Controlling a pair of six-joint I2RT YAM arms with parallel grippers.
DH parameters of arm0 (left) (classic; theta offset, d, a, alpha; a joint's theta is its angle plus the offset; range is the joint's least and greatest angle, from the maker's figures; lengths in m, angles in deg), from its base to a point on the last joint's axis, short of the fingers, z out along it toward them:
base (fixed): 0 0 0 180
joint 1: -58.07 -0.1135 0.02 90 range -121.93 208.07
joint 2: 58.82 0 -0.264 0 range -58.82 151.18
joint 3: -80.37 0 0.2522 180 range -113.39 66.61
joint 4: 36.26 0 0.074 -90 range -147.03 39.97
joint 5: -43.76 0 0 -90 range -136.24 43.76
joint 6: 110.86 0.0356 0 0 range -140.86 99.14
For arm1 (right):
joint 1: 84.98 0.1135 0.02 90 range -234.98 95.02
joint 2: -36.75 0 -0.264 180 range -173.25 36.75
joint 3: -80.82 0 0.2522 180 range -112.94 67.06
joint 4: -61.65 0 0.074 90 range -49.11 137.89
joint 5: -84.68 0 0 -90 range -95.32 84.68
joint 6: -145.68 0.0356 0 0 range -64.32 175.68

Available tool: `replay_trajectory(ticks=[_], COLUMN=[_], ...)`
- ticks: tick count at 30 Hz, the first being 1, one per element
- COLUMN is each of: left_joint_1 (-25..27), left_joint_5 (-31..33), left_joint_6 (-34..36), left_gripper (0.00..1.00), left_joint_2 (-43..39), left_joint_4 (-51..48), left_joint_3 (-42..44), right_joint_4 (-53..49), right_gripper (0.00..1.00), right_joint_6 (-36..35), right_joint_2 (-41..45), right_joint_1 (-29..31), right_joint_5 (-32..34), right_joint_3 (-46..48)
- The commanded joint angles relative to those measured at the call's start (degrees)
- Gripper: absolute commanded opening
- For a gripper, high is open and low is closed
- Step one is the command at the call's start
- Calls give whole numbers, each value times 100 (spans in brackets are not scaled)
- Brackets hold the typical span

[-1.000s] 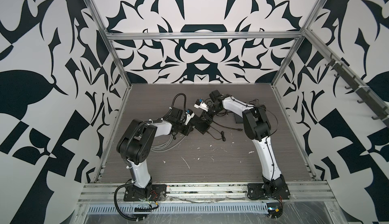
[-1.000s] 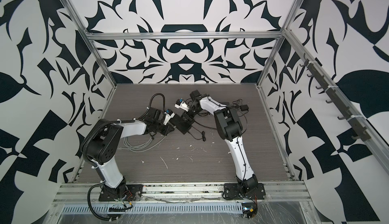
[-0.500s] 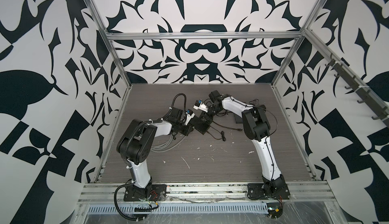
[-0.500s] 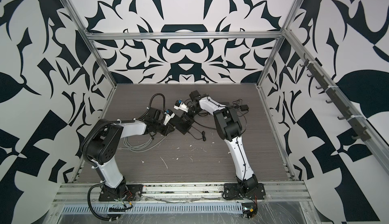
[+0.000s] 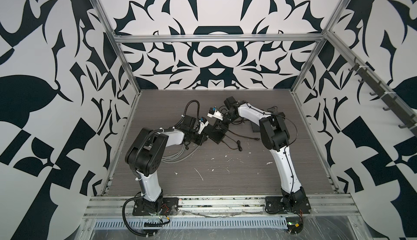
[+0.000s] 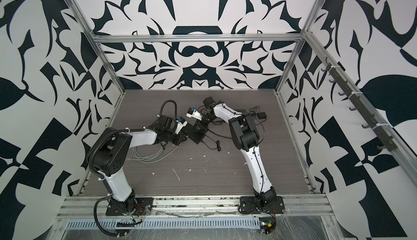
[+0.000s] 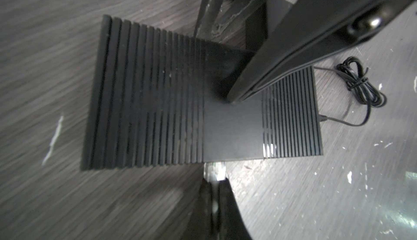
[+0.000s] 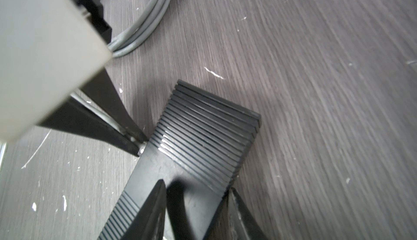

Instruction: Insert the plug into the switch port

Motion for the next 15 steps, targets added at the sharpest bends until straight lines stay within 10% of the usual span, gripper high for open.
replay_trajectory(ticks=[1,8,15], left_joint_1=[-27,-225,-242], left_joint_5=[816,1096,1087], left_joint_6=[-88,-283,-504], left_gripper=[0,9,32], left_joint_2=[247,-149,-449], left_joint_4=[1233,606,128], left_joint_3=[-313,59,127], right_joint_4=[-515,1506,1900], right_gripper=[42,44,51], right_joint_6=[934,3354,4001], right_joint_2=[215,340,605], right_joint_1=[810,227,171], right_joint_5=[-1317,59,902], right_joint_3=[464,351,373])
